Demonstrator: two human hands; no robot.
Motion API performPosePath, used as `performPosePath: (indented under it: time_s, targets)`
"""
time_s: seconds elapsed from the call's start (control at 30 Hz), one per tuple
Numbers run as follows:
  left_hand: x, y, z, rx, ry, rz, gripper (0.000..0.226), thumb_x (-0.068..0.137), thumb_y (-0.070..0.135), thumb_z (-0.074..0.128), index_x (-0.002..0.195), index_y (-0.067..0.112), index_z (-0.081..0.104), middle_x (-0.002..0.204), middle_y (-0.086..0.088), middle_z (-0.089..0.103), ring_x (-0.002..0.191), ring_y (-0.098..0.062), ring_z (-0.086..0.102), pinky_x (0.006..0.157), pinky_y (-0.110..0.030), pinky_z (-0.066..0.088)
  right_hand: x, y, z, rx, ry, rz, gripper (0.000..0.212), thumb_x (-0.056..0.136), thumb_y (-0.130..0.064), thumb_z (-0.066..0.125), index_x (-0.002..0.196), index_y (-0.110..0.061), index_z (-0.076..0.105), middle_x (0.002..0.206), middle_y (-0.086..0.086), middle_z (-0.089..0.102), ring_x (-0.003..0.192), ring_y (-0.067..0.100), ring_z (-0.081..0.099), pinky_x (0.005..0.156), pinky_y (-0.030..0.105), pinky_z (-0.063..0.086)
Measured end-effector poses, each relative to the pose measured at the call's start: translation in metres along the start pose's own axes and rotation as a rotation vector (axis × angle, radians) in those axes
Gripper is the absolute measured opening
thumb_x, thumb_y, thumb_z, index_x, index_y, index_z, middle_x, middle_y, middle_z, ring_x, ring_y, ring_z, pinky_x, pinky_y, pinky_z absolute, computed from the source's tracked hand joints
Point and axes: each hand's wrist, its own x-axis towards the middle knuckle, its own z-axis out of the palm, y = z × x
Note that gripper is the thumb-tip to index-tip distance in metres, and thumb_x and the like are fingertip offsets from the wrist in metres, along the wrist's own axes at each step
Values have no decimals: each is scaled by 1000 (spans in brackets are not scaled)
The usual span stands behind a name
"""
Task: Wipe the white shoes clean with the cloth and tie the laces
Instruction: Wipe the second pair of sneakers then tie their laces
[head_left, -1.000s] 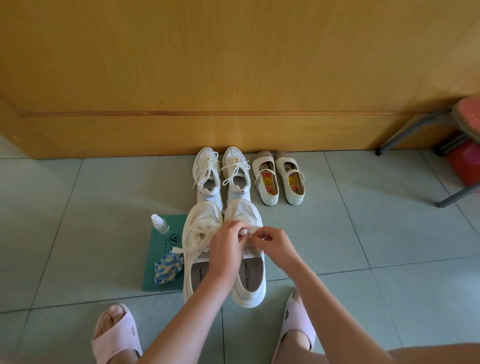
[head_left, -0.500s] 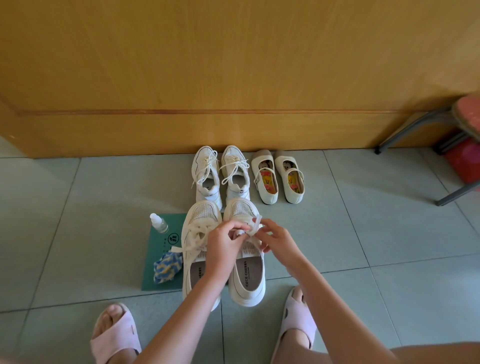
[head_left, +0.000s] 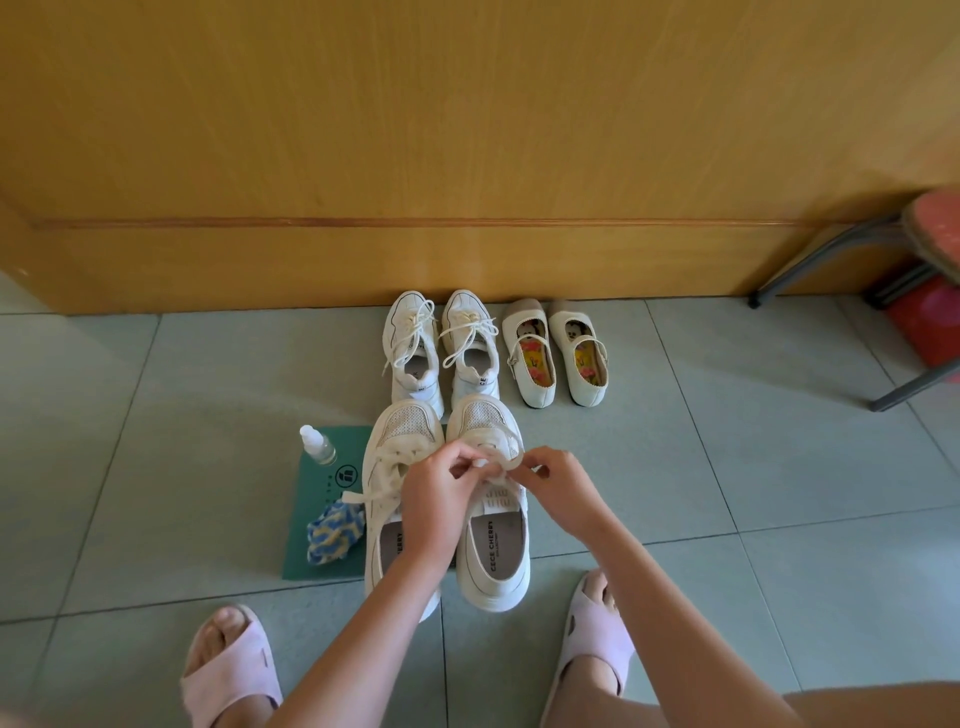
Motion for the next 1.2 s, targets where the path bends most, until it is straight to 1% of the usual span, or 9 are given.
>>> performPosePath:
  time_s: [0.13,0.3,0.37,0.5,0.63,0.73,0.93,1.03,1.2]
  targets:
    - [0,-4,-6,-33,46,5,9,76,16,77,78,14,68,91,11,66,91,-4,61,79,-16,48,0,7,-10,-157,-4,8,19,91,-28,60,96,-11,67,84,-9,56,66,-1,48,59,13,38]
    - [-10,6,-14,-168,41,-201,7,86,18,67,84,13,63,79,3,69,61,-8,64,51,-27,53,-4,15,-16,-313,-47,88,17,88,-35,61,92,-20,67,83,-15,59,71,6,56,71,30,52]
    - [-14,8,-13,-234,52,-271,5,89,16,63,88,12,61,77,0,70,59,-10,67,49,-30,54,-5,11,-17,-367,-59,106,15,87,-32,60,91,-19,67,86,-11,64,77,12,61,71,30,52]
    - [-17,11,-15,-307,90,-333,3,90,10,61,90,7,60,76,-4,68,59,-10,68,44,-21,51,-6,7,-19,-426,-74,125,12,87,-30,60,89,-21,66,89,-6,67,79,14,63,70,29,52]
    - [-17,11,-15,-343,148,-419,4,91,9,59,93,5,59,77,-8,68,56,-15,69,46,-26,54,-6,3,-21,-482,-76,135,10,88,-30,60,87,-22,64,84,-7,65,71,10,58,61,22,46]
    - [-17,12,-14,-387,140,-469,8,92,9,59,94,2,58,71,-7,67,53,-16,67,48,-29,56,-8,2,-24,-529,-58,129,7,89,-29,58,83,-24,59,72,-11,57,58,4,46,51,16,35]
    - [-19,9,-22,-235,10,-298,10,90,8,61,97,11,67,74,-4,70,59,-13,68,53,-23,55,-11,8,-20,-256,-19,168,13,86,-32,65,77,-22,62,79,-6,62,63,8,50,55,21,38]
    - [-19,4,-25,-228,-9,-331,11,90,7,59,90,1,68,69,-5,71,60,-15,70,51,-24,54,-13,8,-17,-294,-17,180,16,85,-38,64,77,-25,62,78,-8,62,66,8,53,57,22,40]
    - [-16,5,-24,-382,30,-451,16,96,8,50,96,-3,61,80,-16,71,62,-21,71,49,-23,54,-13,5,-21,-386,-34,192,12,88,-34,61,80,-25,62,75,-11,59,64,6,50,53,19,37]
